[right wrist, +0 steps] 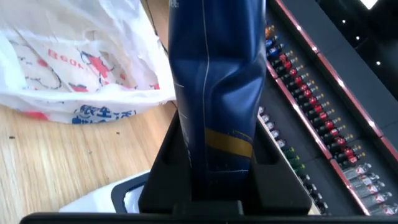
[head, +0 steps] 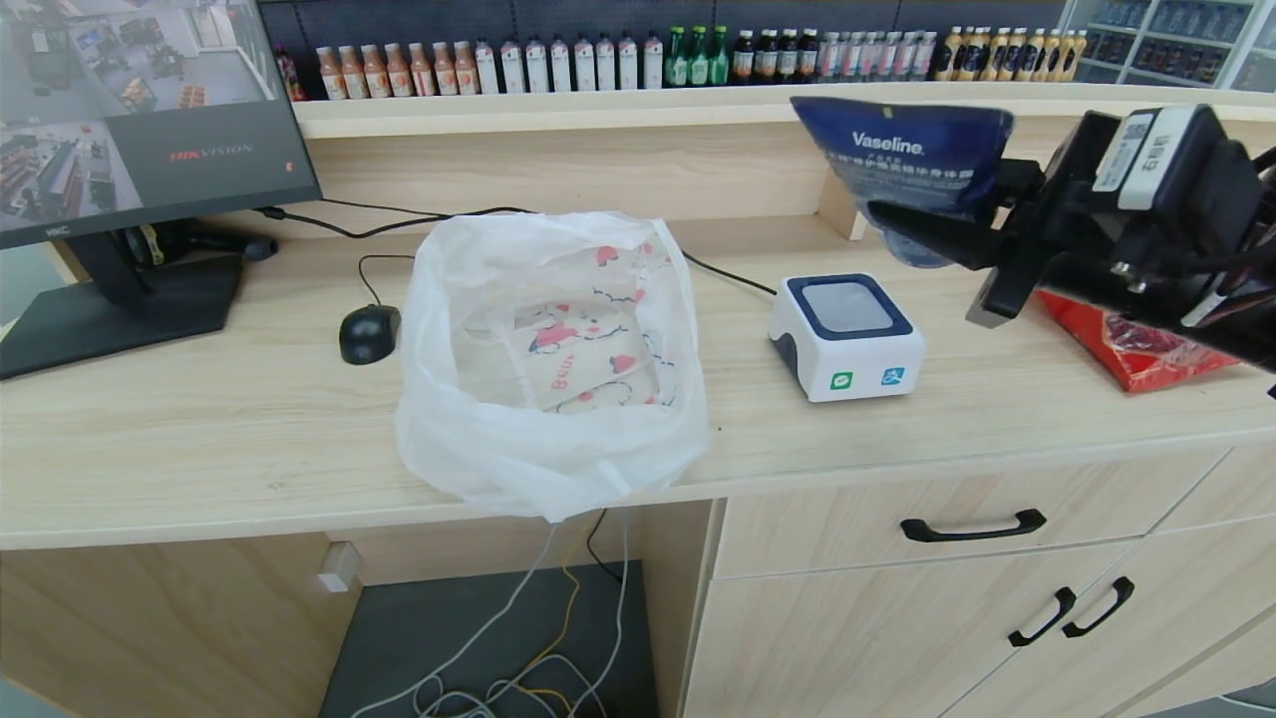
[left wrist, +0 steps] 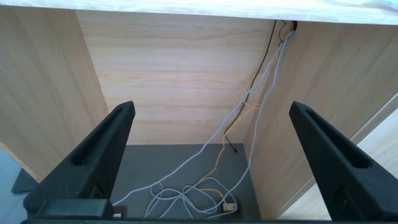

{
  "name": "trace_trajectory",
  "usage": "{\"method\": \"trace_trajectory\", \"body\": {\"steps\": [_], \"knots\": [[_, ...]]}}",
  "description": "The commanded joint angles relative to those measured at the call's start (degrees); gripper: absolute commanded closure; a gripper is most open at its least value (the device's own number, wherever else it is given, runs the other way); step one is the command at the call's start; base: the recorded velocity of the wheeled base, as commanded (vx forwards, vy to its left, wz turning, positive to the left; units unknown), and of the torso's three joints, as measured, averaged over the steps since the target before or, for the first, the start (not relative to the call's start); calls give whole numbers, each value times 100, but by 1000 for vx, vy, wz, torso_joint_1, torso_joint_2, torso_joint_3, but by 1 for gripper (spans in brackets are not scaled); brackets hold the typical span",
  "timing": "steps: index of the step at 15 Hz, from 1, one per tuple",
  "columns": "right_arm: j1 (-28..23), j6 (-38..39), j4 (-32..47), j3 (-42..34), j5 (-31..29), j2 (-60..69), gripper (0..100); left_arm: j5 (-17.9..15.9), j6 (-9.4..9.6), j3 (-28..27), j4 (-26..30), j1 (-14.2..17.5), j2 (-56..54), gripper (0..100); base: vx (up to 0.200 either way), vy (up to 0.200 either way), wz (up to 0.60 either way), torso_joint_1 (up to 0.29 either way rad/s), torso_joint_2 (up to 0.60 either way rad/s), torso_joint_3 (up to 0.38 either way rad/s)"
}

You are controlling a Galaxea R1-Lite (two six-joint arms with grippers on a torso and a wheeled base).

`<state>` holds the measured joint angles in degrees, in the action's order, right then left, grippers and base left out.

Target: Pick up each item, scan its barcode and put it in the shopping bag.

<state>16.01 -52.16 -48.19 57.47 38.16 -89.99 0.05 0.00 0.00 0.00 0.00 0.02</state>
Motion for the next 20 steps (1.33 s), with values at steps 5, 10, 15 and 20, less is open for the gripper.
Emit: {"method": "trace_trajectory", "body": {"steps": [5,10,15,20], "knots": [[52,1384,-1272,-983,-63,386,100,4,0,0,0,-9,-2,0,0,0,0,0,0,0],[87,3010,-2546,-2082,-1381,597,100,4,0,0,0,0,-2,0,0,0,0,0,0,0],[482,3828,-2933,-2855,-3438,957,100,4,-18,0,0,0,-2,0,0,0,0,0,0,0],[447,4232,-3144,-3347,-3631,957,100,4,-18,0,0,0,-2,0,0,0,0,0,0,0]]}}
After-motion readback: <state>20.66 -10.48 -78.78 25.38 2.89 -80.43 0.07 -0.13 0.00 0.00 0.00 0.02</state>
